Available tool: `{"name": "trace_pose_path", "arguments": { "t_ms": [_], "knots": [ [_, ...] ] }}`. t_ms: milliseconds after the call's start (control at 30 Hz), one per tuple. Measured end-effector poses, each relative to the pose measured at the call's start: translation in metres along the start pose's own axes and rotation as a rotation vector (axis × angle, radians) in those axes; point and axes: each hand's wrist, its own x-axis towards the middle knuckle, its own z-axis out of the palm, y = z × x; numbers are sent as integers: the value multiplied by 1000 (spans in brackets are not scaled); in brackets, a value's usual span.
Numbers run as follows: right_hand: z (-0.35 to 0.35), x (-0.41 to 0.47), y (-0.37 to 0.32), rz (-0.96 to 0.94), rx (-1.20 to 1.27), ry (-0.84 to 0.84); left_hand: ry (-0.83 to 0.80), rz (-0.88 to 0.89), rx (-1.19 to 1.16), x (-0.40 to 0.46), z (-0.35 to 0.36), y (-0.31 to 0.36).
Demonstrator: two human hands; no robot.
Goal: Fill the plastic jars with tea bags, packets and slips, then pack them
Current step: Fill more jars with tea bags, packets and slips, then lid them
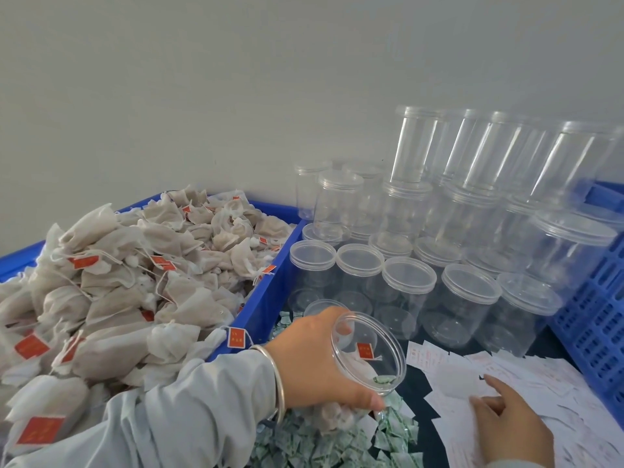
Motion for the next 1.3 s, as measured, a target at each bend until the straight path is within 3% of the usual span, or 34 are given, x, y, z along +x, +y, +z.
{"name": "trace_pose_path", "arguments": {
  "t_ms": [367,567,667,833,1067,1200,1300],
  "knots": [
    [0,1,0,46,167,149,-3,-16,-1,1,0,0],
    [-3,-1,0,-11,394,406,-4,-29,17,2,2,-5],
    [-2,-2,3,-54,471,418,-14,-36,14,3,2,-4],
    [8,-29,-8,-296,522,347,-30,-43,16,4,4,-2],
    [17,-65,-32,-507,802,167,-71,-11,67,5,8,-5],
    [18,-74,-50,-712,614,-90,-81,3,62,5,10,-4],
    [17,-73,-53,-724,459,-50,-86,4,72,5,9,-5]
  ]
}}
